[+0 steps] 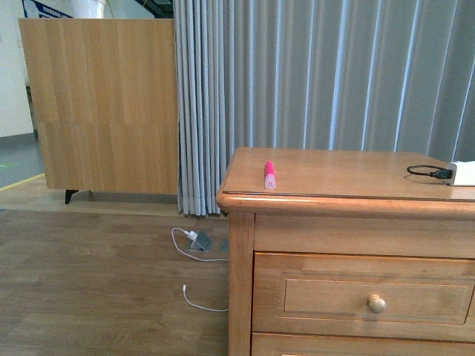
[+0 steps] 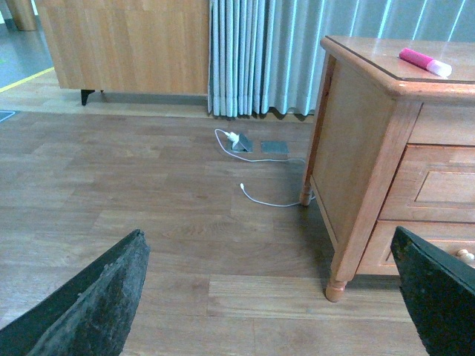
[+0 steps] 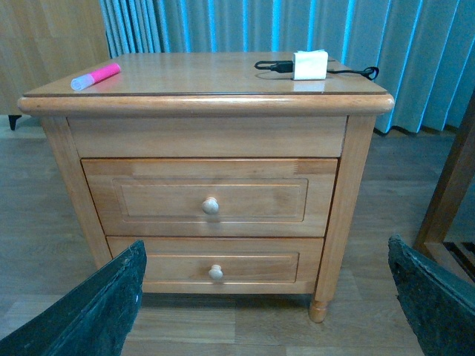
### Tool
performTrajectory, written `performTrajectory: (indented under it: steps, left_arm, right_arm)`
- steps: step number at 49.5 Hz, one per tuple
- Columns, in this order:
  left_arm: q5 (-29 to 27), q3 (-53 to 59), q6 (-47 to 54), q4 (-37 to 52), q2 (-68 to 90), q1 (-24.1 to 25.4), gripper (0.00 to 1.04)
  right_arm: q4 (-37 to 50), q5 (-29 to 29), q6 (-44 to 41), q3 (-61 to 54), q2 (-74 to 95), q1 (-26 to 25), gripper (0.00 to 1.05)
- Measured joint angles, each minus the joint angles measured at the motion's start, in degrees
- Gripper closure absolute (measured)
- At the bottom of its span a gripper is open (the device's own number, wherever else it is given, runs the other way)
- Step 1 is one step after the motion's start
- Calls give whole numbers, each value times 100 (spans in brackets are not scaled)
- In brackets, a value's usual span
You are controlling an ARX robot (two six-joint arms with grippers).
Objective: Place pink marker in drawer with both arms
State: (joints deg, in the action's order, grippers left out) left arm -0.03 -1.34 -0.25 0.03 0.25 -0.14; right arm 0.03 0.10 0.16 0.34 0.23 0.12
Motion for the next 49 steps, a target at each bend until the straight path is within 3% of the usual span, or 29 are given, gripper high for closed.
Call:
performTrajectory:
  steps: [49]
  left_arm:
    - [0, 0, 0, 0, 0, 0, 6]
  right_arm:
    - [0, 0, 0, 0, 0, 0, 8]
